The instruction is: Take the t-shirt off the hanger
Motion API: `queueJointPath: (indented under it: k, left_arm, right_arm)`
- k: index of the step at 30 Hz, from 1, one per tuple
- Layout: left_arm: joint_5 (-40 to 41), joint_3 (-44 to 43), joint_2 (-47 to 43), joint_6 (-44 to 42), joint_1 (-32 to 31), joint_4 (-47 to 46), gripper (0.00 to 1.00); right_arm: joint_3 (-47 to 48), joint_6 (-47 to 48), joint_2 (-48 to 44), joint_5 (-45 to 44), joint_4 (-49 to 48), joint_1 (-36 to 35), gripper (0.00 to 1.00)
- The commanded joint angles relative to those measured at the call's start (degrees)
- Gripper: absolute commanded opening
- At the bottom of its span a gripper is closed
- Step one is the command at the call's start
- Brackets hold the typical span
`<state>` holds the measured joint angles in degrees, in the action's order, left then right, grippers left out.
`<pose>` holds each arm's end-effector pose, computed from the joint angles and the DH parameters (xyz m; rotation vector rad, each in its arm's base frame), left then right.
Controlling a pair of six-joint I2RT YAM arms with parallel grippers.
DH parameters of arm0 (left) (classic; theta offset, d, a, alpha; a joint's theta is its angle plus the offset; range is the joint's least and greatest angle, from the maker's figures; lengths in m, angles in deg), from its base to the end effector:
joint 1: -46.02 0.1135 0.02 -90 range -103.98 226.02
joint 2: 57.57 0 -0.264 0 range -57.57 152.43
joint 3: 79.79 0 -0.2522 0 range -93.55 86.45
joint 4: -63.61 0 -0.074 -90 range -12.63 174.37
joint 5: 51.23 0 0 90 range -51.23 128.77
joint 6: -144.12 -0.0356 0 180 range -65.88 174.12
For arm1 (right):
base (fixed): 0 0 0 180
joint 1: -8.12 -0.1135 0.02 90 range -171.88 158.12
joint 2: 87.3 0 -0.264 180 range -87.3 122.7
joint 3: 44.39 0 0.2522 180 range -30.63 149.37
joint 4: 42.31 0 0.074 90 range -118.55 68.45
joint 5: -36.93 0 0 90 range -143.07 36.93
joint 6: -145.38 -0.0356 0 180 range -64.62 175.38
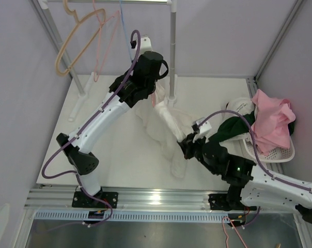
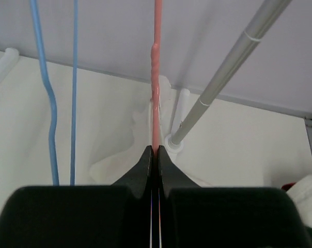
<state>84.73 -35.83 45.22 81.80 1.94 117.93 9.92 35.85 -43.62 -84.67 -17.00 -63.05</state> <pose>0.2919 -0.2470 0.4737 -0.2548 1.8067 -0.1028 0.0751 0.1623 0.3159 -0.4279 1.7821 0.6270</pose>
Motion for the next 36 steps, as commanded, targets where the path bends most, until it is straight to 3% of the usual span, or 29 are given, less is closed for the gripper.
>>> queueJointPath:
  k: [1, 3, 10, 14, 18, 21, 28, 29, 32, 34, 35, 36]
  left_arm:
    - [-9.6, 2.6, -9.3, 3.1, -0.1, 1.4, 0.01]
    - [-10.5, 12.4, -13.9, 2.1, -2.9, -2.2, 0.01]
    - [-25.4, 32.2, -36.6, 0.8, -5.8, -6.2, 0.01]
    - [-27.4, 36.0, -46.2, -0.8, -5.8, -5.8, 0.01]
    - [-23.7, 32.7, -46.0, -3.5, -5.8, -3.3, 0.01]
    - [-24.2, 33.0, -44.9, -4.0, -5.7, -4.8, 0.01]
    - [-24.1, 34.0, -41.7, -5.6, -5.7, -9.0, 0.01]
    - [-24.1, 34.2, -41.4, -5.9, -5.7, -9.9, 0.01]
    - [-23.9, 32.8, -39.2, -6.6, -5.7, -10.8, 0.01]
    - [-24.1, 31.7, -37.6, -7.0, -5.7, -11.0, 0.01]
    - [-24.1, 31.5, -37.0, -7.1, -5.7, -11.1, 0.01]
    - [-24.1, 30.8, -36.4, -7.2, -5.6, -11.2, 0.01]
  right_arm:
    - [4.5, -0.3, 4.7, 7.6, -4.4, 10.8, 0.00]
    - [8.2, 0.5, 9.2, 14.8, -6.7, 18.1, 0.00]
    - [24.6, 4.4, 27.1, 23.8, -8.9, 28.2, 0.00]
    - [30.1, 2.8, 32.9, 25.7, -7.0, 32.9, 0.00]
    - [34.3, 2.8, 33.0, 24.0, -3.9, 37.5, 0.00]
    - [44.1, 4.2, 34.4, 24.7, 1.9, 43.7, 0.00]
    - [73.5, 14.3, 43.2, 23.3, 9.4, 55.6, 0.00]
    - [79.6, 15.7, 44.4, 21.8, 8.8, 56.4, 0.00]
    - [86.1, 23.4, 47.2, 14.2, 2.2, 60.3, 0.00]
    - [91.3, 24.1, 49.1, 14.4, 0.8, 62.8, 0.00]
    - [95.4, 24.2, 52.9, 15.6, 2.1, 64.1, 0.00]
    - [105.2, 24.7, 55.1, 16.2, 3.2, 64.9, 0.00]
